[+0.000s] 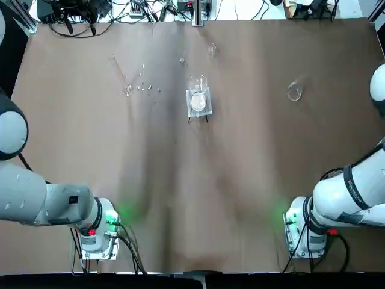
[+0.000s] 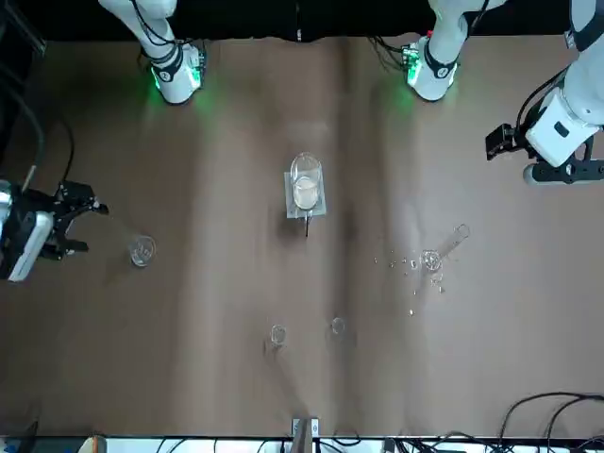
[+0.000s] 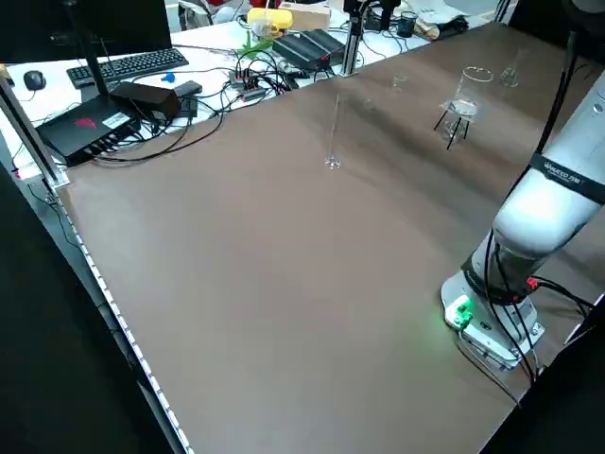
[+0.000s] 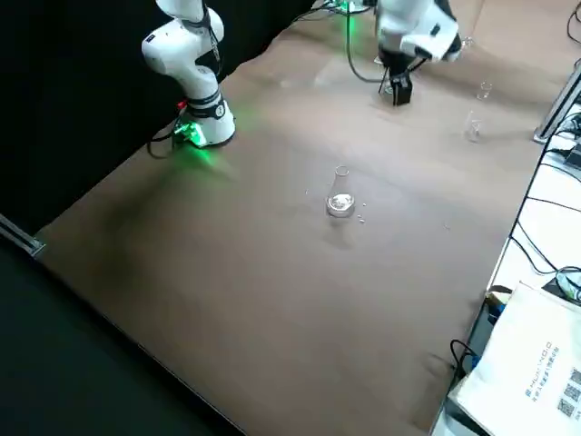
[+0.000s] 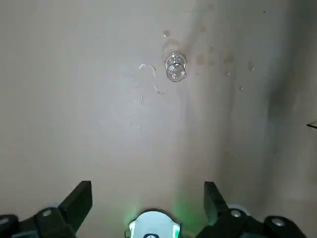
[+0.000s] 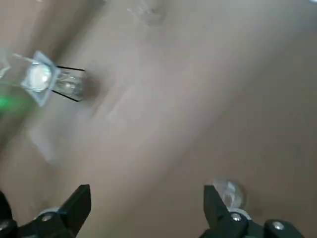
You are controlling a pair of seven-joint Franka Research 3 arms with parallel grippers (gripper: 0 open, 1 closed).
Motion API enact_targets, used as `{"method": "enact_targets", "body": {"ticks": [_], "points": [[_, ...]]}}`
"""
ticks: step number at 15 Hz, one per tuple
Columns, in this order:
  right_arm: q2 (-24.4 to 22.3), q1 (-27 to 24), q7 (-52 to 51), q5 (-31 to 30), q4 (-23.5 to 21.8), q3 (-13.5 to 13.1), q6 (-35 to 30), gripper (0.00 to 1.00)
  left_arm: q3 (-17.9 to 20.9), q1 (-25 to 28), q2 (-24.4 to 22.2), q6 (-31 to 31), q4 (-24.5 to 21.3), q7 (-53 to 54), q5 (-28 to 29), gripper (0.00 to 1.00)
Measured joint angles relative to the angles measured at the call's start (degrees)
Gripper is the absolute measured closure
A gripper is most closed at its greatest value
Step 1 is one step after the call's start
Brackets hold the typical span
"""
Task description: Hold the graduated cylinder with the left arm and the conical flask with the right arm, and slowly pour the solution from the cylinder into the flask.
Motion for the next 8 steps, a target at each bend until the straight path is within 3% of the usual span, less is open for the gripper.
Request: {"method": "enact_targets", "body": {"ticks": [3,8], "points": [[-4.51,5.16,19.19,-9.30,-0.20,0.03,-1.93,0.00,0.00,0.00,0.00,0.00,0.00,0.00,0.00,0.00],[-11.81,5.45,28.03,-13.26,-2.64,-0.38,-6.71,0.00,0.00,0.00,0.01,0.01,0.00,0.00,0.00,0.00]]}}
